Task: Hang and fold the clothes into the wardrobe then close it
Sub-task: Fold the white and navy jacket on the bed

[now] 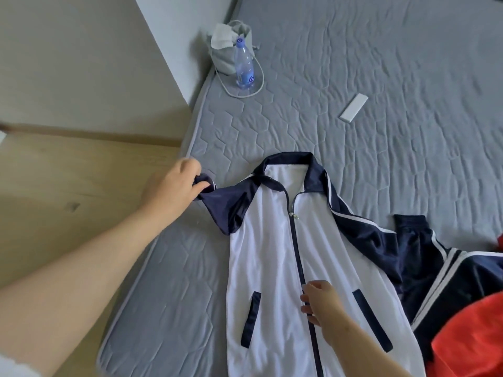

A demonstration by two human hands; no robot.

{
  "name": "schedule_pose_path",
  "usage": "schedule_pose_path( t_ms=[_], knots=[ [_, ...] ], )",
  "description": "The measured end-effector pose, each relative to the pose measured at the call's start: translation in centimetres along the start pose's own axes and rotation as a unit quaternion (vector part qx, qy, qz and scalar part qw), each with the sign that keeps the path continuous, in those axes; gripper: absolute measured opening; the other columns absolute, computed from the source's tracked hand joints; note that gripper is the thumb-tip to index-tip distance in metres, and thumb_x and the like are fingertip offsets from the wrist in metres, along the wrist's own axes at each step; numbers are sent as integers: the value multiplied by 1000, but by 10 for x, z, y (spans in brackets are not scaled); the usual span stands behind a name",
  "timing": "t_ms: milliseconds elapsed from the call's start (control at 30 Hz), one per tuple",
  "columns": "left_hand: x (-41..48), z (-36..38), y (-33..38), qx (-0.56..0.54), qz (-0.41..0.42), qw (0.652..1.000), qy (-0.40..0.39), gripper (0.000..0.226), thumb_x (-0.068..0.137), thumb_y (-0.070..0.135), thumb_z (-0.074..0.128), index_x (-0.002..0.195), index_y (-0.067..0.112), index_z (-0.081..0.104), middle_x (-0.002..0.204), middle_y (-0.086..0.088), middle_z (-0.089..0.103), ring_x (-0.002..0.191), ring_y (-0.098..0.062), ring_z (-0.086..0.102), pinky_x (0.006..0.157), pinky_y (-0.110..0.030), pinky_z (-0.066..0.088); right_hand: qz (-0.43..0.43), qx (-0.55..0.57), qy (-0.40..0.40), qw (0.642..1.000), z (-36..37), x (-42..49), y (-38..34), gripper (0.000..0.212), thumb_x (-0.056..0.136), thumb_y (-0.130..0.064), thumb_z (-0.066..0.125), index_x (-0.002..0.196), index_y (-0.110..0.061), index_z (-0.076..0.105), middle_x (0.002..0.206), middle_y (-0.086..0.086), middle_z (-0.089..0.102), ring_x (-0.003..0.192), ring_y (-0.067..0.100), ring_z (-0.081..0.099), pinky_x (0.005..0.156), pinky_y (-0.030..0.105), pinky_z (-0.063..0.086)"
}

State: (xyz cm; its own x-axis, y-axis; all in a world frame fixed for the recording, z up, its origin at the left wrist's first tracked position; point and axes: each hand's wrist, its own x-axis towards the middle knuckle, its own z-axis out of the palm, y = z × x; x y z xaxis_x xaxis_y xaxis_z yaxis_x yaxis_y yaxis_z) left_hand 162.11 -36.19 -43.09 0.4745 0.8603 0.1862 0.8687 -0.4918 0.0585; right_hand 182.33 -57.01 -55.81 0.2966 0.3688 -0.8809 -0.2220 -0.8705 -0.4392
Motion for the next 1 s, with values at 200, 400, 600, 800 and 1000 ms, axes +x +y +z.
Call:
schedule_pose_path(
  t_ms=[200, 400, 600, 800, 1000],
  knots=[
    [-9, -30, -53, 83, 144, 980, -108, 47, 52, -11, 82, 93, 3, 64, 83, -17, 55, 80, -35, 57, 59, -41, 52, -33, -16, -39, 999, 14, -14, -23, 9, 93, -15, 48, 86, -11, 51, 81, 6, 57, 63, 18, 52, 60, 27, 40],
    [-25, -46, -87, 238, 169, 934, -207, 53, 58, -24, 50, 100, 7, 58, 100, -9, 51, 92, -28, 49, 69, -36, 46, -34, -43, -66, 996, 37, -27, -23, 14, 93, -12, 48, 79, -11, 52, 76, 5, 56, 61, 18, 50, 57, 26, 37],
    [-38, -41, -75, 156, 110, 958, 214, 21, 75, -3, 50, 76, 5, 69, 108, -11, 63, 102, -30, 45, 88, -57, 39, -23, -53, -77, 995, 52, -32, -20, 12, 94, -14, 46, 85, -12, 54, 80, 6, 58, 64, 19, 52, 59, 27, 38],
    [-11, -32, 18, -503, -180, 840, 96, 57, 72, 18, 58, 116, 53, 49, 130, 20, 48, 119, 3, 44, 102, -21, 36, -23, -14, -50, 998, 44, -31, -23, 11, 95, -18, 47, 87, -16, 54, 78, 4, 60, 63, 17, 55, 59, 26, 42],
    [-59, 55, 118, -233, 134, 882, -386, 86, 78, -12, 32, 138, 48, 21, 150, 17, 20, 94, -14, 52, 64, -24, 39, 14, 29, 31, 999, 5, -17, -8, 12, 94, -9, 39, 95, -10, 51, 77, 8, 56, 60, 19, 50, 56, 26, 37]
  ],
)
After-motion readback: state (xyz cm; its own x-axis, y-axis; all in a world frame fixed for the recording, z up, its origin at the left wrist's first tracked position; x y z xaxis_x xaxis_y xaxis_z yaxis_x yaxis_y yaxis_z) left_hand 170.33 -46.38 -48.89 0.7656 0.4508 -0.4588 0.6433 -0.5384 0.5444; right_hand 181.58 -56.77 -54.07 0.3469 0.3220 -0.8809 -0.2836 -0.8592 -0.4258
